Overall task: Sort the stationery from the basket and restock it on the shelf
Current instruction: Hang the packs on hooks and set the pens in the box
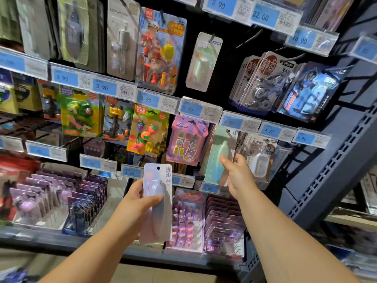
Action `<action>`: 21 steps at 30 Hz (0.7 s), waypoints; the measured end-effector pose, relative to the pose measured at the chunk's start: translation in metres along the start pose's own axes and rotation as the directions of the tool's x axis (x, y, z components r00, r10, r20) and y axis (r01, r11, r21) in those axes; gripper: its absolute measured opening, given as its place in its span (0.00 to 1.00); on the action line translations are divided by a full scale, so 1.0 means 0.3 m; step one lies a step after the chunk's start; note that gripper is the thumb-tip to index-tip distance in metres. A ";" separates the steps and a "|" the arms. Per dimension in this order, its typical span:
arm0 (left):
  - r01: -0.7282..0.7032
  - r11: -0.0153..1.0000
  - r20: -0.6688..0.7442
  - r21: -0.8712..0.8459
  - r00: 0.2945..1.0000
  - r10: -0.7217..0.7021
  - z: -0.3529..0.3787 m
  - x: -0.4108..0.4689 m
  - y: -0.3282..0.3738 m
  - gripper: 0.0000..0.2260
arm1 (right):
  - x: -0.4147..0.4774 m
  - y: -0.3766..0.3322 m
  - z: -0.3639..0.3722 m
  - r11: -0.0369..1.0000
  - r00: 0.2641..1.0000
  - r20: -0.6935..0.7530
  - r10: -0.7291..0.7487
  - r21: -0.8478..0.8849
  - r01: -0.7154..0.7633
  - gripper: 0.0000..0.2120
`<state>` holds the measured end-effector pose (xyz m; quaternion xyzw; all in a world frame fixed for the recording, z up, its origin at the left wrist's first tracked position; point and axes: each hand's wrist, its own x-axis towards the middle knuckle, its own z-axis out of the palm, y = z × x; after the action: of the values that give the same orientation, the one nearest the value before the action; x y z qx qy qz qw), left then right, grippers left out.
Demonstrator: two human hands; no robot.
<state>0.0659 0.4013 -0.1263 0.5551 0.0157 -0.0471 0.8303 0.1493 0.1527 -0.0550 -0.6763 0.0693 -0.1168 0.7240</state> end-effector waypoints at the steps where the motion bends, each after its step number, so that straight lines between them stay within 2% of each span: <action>1: -0.001 1.000 0.002 0.004 1.000 0.001 0.000 0.000 0.001 0.20 | 0.011 0.006 0.005 1.000 0.999 -0.043 0.000 -0.019 -0.001 0.30; 7: -0.022 1.000 0.034 0.008 0.999 0.022 0.012 -0.001 0.013 0.19 | 0.026 0.031 0.036 0.987 0.988 -0.153 -0.018 -0.159 -0.007 0.33; 10: -0.032 0.999 0.058 0.011 0.998 0.031 0.027 -0.005 0.017 0.18 | -0.004 0.023 0.032 0.952 0.972 -0.218 -0.086 -0.304 0.016 0.25; 13: -0.024 1.000 0.059 0.017 0.998 0.023 0.049 -0.009 0.015 0.21 | -0.061 -0.001 0.028 0.852 0.934 -0.244 -0.259 -0.514 0.102 0.20; 14: -0.017 1.000 0.063 0.021 0.998 0.016 0.057 -0.010 0.016 0.25 | -0.078 -0.008 0.031 0.814 0.928 -0.203 -0.314 -0.561 0.153 0.18; 16: -0.010 1.000 0.077 0.012 0.997 0.009 0.081 -0.005 0.028 0.28 | -0.101 -0.013 0.037 0.788 0.960 0.000 -0.281 -0.571 0.230 0.13; 18: -0.022 1.000 0.089 -0.007 0.996 0.022 0.117 0.009 0.049 0.25 | -0.133 -0.014 0.054 0.869 0.966 0.241 -0.093 -0.454 0.197 0.12; 20: -0.048 0.999 0.090 -0.016 0.995 0.050 0.163 0.029 0.075 0.25 | -0.163 -0.002 0.062 0.891 0.908 0.413 0.074 -0.436 0.126 0.15; 21: -0.064 0.998 0.092 -0.023 0.994 0.066 0.189 0.040 0.087 0.25 | -0.176 -0.002 0.063 0.883 0.880 0.462 0.112 -0.453 0.125 0.16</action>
<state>0.0788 0.3580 -0.0816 0.5444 -0.0403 -0.0455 0.8366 0.1034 0.1848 -0.0560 -0.8390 -0.0863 0.0704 0.5326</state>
